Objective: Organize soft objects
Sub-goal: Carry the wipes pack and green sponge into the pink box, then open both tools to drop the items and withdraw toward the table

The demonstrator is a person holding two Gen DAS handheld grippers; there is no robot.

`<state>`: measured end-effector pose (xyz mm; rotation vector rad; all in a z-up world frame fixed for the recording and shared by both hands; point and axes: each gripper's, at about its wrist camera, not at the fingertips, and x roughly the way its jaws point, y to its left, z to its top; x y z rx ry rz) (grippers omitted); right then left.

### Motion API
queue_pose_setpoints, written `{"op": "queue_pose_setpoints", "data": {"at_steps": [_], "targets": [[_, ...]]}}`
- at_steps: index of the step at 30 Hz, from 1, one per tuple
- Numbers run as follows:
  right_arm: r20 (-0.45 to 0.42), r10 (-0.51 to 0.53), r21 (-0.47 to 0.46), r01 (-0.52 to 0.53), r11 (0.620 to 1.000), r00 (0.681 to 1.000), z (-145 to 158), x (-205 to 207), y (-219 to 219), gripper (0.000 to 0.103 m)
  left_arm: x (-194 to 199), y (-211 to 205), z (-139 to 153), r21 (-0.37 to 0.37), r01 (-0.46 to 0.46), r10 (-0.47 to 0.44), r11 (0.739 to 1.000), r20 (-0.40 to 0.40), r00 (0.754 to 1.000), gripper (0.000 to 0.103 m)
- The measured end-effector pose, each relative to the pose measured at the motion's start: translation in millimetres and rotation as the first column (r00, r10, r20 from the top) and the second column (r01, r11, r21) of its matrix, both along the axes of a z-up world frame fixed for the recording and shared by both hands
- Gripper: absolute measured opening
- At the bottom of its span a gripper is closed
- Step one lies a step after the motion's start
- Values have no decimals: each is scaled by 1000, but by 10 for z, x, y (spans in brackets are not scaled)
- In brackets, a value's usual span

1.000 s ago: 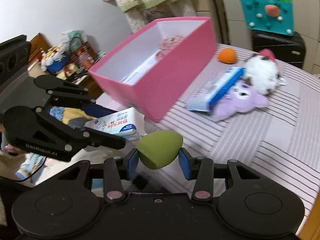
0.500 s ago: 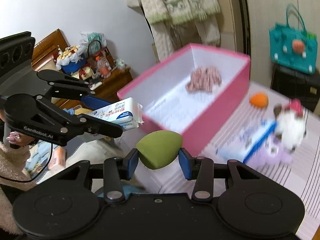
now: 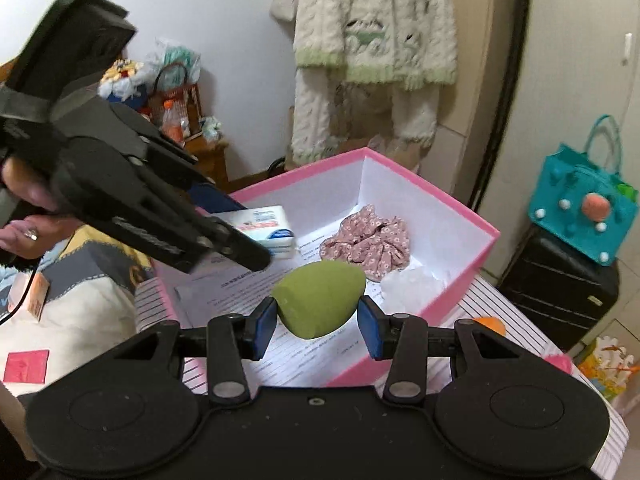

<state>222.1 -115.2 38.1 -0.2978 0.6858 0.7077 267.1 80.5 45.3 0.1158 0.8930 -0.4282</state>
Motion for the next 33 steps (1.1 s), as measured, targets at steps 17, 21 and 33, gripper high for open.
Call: {"op": "queue_pose_setpoints", "data": {"at_steps": [17,21,33], "targets": [[-23,154,-295,-153,943,988,-459,953,488,49,981,-153,-553,48,-79,86,996,-164,983,40],[-42,191,-326,-194,925,981,-506,997,544,49,1158,-158,-628,72,-94,107,993,-206,973,40],[-72,189,-363,-202,910,979,-637,1080,569,64,1373,-236,-727,49,-117,126,992,-226,966,40]]}}
